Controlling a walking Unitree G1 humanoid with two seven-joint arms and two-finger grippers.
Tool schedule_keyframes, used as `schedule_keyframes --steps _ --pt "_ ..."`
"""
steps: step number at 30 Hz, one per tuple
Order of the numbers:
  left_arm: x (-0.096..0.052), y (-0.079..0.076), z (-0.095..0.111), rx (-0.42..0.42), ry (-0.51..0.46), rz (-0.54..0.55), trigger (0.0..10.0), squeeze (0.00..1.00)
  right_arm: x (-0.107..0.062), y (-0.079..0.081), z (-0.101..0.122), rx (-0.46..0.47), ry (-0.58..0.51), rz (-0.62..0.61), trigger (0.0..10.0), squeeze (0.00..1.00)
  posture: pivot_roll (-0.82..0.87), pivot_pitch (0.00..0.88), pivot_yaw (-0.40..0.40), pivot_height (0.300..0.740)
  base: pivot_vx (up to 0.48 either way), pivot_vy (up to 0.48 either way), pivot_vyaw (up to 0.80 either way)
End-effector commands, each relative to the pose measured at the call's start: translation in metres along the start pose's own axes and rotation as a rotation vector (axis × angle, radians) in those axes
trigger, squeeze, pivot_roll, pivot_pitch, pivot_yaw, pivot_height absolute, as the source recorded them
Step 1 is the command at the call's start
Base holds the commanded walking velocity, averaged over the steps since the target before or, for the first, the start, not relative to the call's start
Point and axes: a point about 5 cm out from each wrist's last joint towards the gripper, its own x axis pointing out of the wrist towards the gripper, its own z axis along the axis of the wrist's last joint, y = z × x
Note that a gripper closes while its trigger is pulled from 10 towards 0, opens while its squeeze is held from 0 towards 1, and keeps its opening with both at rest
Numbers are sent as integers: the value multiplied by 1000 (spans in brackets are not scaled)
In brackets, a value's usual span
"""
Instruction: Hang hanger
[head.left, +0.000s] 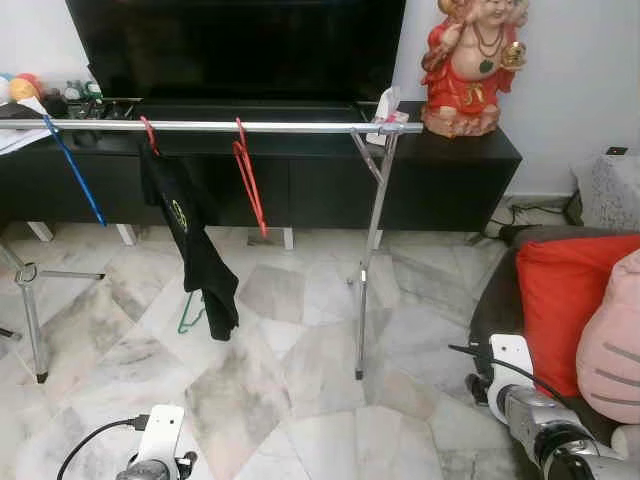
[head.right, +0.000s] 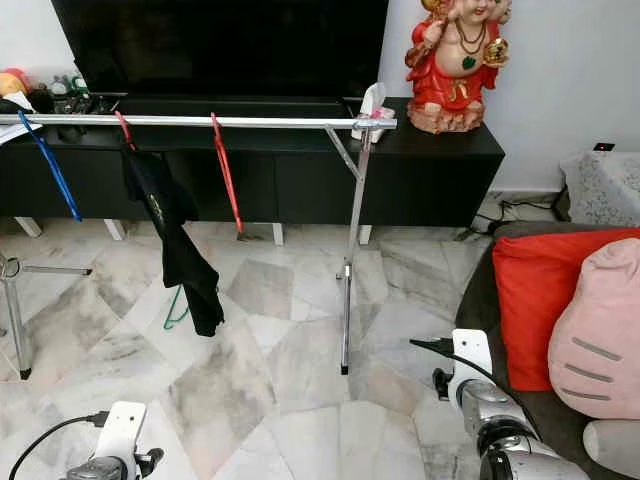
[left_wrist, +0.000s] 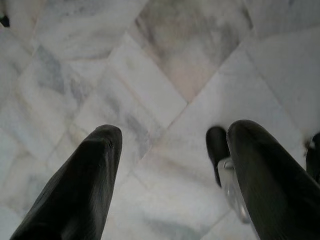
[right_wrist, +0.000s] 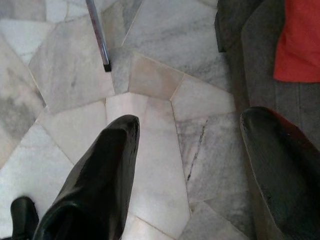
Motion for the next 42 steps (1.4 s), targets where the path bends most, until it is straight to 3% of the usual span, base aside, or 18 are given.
schedule_keyframes --steps 1,10,19,27,35,42 --pt "0 2 3 -20 -16 14 10000 0 -1 -3 8 26 -33 -9 10000 0 -51 0 -42 740 0 0 0" --pt "1 1 7 27 -7 0 10000 0 0 1 11 24 -42 3 10000 0 -59 0 -27 740 0 0 0" --pt "0 -1 0 18 7 -3 10000 0 -1 -3 6 -9 -28 -3 10000 0 -57 0 -32 740 0 0 0" --pt "-4 -3 -26 -12 45 4 10000 0 -1 -10 -19 -24 23 -4 10000 0 -69 0 -30 740 0 0 0" --pt "-14 4 -65 -28 110 13 10000 0 -4 -19 -52 -47 93 10 10000 0 -80 0 -14 740 0 0 0" --pt "-16 6 -70 -23 117 14 10000 0 -4 -20 -55 -63 108 18 10000 0 -82 15 -16 740 0 0 0"
